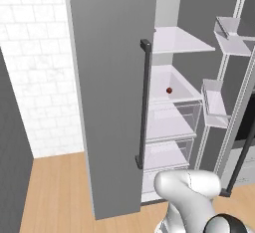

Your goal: Take the strawberry from the fridge and place it on top of the pancake, located on the dining counter.

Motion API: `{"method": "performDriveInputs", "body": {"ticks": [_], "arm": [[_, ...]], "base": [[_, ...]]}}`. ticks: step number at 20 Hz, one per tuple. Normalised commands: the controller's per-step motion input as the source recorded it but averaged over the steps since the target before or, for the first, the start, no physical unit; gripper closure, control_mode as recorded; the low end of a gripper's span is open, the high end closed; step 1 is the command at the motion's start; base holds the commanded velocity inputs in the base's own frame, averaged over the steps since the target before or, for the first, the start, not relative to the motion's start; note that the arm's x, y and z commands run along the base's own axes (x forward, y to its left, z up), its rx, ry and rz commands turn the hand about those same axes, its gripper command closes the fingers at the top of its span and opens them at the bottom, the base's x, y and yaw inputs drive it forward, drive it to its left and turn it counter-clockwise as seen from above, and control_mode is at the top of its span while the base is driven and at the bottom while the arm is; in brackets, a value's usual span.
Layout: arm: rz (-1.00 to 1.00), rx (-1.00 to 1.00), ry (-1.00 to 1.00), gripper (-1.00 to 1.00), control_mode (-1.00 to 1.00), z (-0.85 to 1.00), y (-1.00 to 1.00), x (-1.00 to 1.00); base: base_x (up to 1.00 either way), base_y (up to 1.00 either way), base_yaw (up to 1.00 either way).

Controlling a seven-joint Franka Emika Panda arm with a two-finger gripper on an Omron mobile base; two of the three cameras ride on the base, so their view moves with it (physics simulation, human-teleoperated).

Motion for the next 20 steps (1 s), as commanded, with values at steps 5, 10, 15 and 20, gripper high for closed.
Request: {"method": "performDriveInputs", "body": {"ticks": [5,10,15,20], "arm": [[-0.05,-0.57,0.11,-1.00,-1.00,0.32,0.90,-0.57],[-0.11,-0.68,0.43,-1.00,-1.00,0.02,0.99,0.05],[-0.13,-0.49,0.27,-1.00,-1.00,0.08,0.73,0.51],[-0.07,-0.40,0.27,-1.00,-1.00,0.07,0.74,1.00]], "base": [[0.00,0.00,0.00],[0.00,0.00,0.00],[0.00,0.00,0.00],[0.00,0.00,0.00]]}}
